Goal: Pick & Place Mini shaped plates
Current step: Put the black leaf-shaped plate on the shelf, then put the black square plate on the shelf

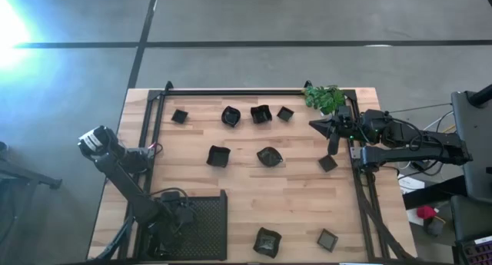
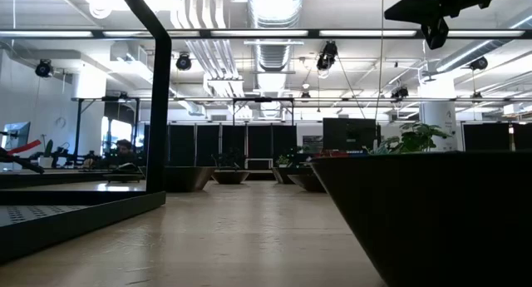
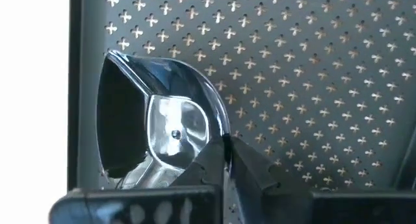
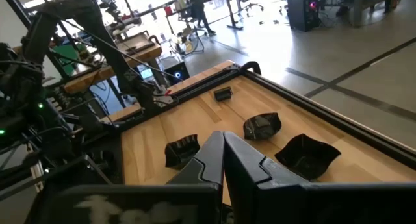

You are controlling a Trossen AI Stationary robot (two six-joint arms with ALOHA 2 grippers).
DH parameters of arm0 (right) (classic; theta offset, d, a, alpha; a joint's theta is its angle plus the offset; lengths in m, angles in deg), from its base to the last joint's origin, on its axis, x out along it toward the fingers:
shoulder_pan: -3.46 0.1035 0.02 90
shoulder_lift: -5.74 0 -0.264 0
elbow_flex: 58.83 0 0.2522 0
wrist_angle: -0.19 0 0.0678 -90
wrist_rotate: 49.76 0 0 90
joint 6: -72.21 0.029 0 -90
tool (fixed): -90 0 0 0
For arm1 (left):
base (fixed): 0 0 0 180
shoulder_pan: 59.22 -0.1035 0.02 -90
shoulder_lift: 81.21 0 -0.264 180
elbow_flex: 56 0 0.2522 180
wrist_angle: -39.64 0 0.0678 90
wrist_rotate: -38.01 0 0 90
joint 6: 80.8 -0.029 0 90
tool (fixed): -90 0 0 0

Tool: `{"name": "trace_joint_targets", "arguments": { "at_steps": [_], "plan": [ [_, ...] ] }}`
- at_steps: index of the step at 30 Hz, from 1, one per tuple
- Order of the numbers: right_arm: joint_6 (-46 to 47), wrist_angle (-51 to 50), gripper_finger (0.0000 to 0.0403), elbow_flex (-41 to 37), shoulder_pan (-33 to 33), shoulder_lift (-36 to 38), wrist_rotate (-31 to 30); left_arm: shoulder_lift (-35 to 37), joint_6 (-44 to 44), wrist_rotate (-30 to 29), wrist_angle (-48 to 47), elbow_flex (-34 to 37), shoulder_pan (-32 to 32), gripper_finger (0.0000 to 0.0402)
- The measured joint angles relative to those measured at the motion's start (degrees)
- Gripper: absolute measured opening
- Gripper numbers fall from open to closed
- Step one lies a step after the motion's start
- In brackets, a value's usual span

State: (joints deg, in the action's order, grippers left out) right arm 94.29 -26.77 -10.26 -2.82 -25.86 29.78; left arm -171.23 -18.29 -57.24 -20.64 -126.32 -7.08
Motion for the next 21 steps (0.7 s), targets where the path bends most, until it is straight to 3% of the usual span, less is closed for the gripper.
{"name": "trace_joint_targets", "arguments": {
  "at_steps": [7,14,21],
  "plan": [
    [0.0,0.0,0.0008,0.0,0.0,0.0,0.0,0.0,1.6,0.0,0.0,0.7,0.0,0.0071],
    [0.0,0.0,0.0008,0.0,0.0,0.0,0.0,0.1,0.4,0.2,0.0,-0.1,0.0,0.0073],
    [0.0,0.0,0.0008,0.0,0.0,0.0,0.0,2.1,6.1,0.3,0.0,-2.1,-0.3,0.0074]
  ]
}}
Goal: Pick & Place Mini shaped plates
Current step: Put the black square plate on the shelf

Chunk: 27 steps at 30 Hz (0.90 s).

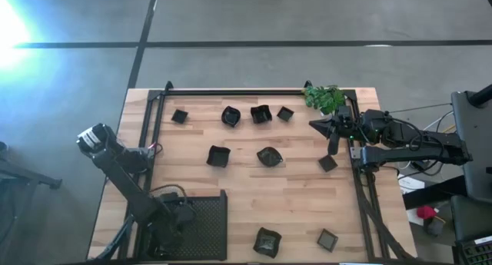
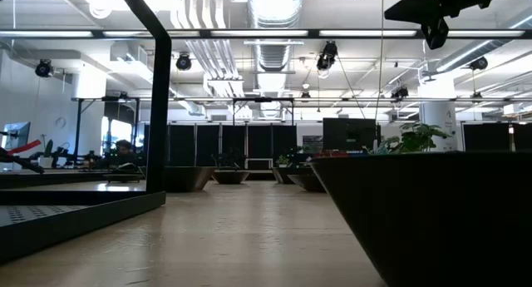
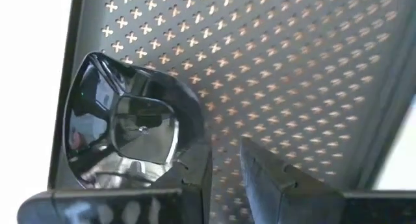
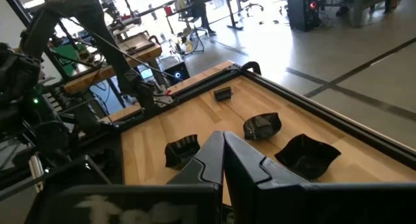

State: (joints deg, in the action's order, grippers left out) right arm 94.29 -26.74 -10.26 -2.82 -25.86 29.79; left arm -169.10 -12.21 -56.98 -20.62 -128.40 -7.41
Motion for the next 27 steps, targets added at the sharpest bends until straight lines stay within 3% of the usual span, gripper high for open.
{"name": "trace_joint_targets", "arguments": {
  "at_steps": [3,7,11,19,22,27],
  "plan": [
    [0.0,0.0,0.0008,0.0,0.0,0.0,0.0,1.8,4.1,-0.7,-0.4,-0.6,0.0,0.0074],
    [0.0,0.0,0.0008,0.0,0.0,0.0,0.0,4.9,12.2,-6.6,-0.9,-0.6,0.0,0.0074],
    [0.1,0.0,0.0008,0.0,0.0,0.0,0.0,8.1,16.6,-17.5,-0.9,-0.6,0.0,0.0074],
    [4.1,-0.7,0.0008,0.0,0.0,0.0,0.9,12.6,17.1,-43.8,-1.0,-0.3,0.0,0.0074],
    [7.7,-3.9,0.0008,0.1,0.0,0.3,4.6,13.5,17.0,-48.2,-1.1,-0.2,-0.1,0.0074],
    [20.3,-14.6,0.0008,1.5,0.0,0.4,9.7,13.9,16.3,-49.4,-1.1,-0.2,-0.1,0.0074]
  ]
}}
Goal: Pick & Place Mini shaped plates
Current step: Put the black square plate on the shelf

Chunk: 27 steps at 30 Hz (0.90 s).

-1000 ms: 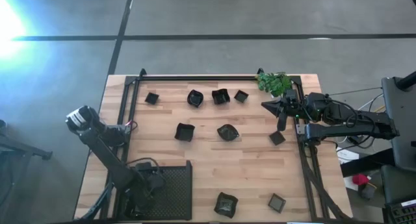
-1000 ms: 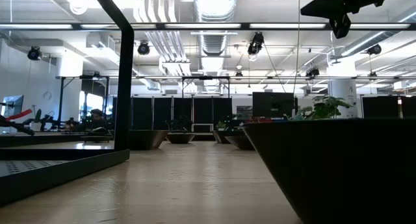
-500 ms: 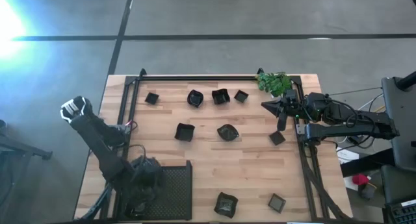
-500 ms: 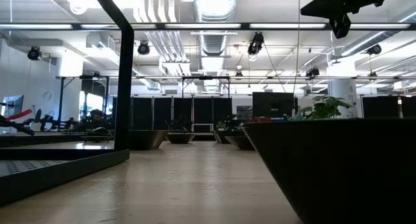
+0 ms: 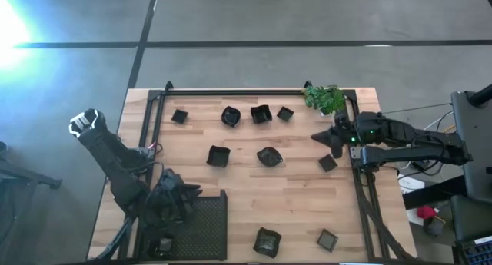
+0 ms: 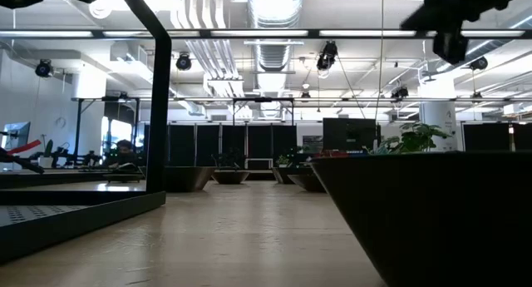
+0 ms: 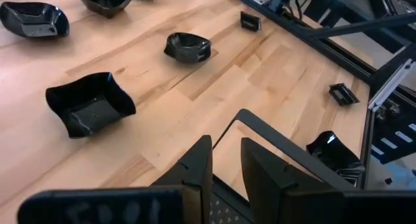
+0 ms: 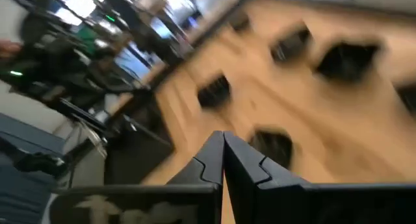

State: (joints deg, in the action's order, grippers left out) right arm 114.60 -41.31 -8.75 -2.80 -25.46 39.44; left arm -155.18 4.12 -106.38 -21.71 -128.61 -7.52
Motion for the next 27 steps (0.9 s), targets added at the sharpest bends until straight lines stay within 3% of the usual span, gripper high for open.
{"name": "trace_joint_targets", "arguments": {
  "at_steps": [6,10,18,27],
  "plan": [
    [14.9,-16.3,0.0008,0.6,0.0,-1.2,-0.7,0.0,-0.3,-0.9,0.0,0.0,-0.3,0.0074],
    [19.9,-24.4,0.0008,0.6,0.0,-3.3,-0.7,0.0,-1.6,-3.3,0.0,0.0,-0.5,0.0074],
    [22.6,-33.3,0.0008,0.6,0.0,-9.8,-0.6,0.0,-3.3,-5.1,0.0,0.0,-1.8,0.0074],
    [20.2,-33.6,0.0009,0.6,0.0,-16.9,0.9,0.0,-4.4,-5.1,0.0,0.0,-2.1,0.0074]
  ]
}}
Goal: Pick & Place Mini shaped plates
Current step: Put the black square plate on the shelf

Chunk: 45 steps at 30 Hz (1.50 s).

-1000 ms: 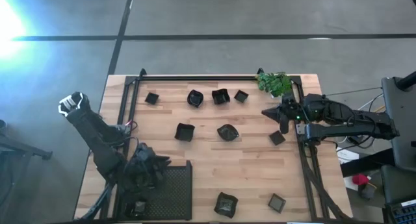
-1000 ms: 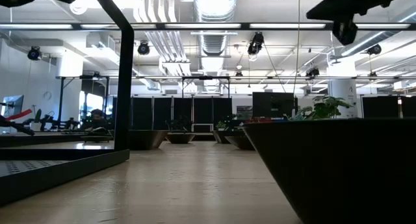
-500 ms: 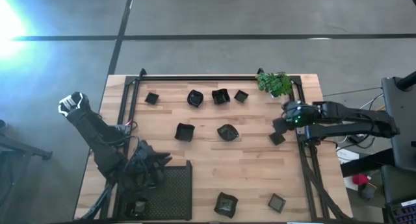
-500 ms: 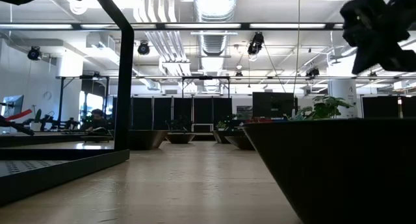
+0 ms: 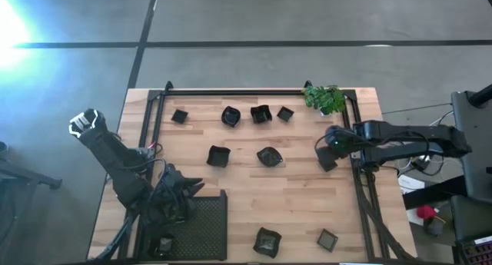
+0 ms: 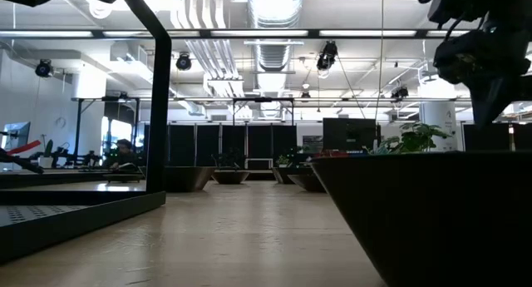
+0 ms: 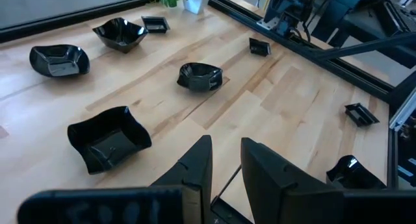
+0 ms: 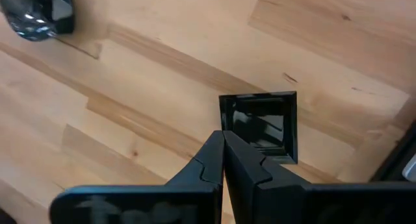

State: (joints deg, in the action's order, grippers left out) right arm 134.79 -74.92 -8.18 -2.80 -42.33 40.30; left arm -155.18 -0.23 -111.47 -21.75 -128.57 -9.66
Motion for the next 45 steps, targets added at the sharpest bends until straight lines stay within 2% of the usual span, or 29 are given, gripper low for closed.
{"name": "trace_joint_targets", "arguments": {
  "at_steps": [14,30,45],
  "plan": [
    [-1.8,2.8,0.0081,-0.7,0.0,-9.3,2.4,0.0,-1.5,0.0,0.0,0.0,-0.1,0.0074],
    [-3.1,6.9,0.0083,-0.7,0.0,-24.1,1.7,0.0,-2.6,0.0,0.0,0.0,-0.1,0.0074],
    [-5.6,10.0,0.0076,-0.6,0.0,-31.4,2.0,0.0,-2.6,0.0,-0.6,0.0,-0.1,0.0074]
  ]
}}
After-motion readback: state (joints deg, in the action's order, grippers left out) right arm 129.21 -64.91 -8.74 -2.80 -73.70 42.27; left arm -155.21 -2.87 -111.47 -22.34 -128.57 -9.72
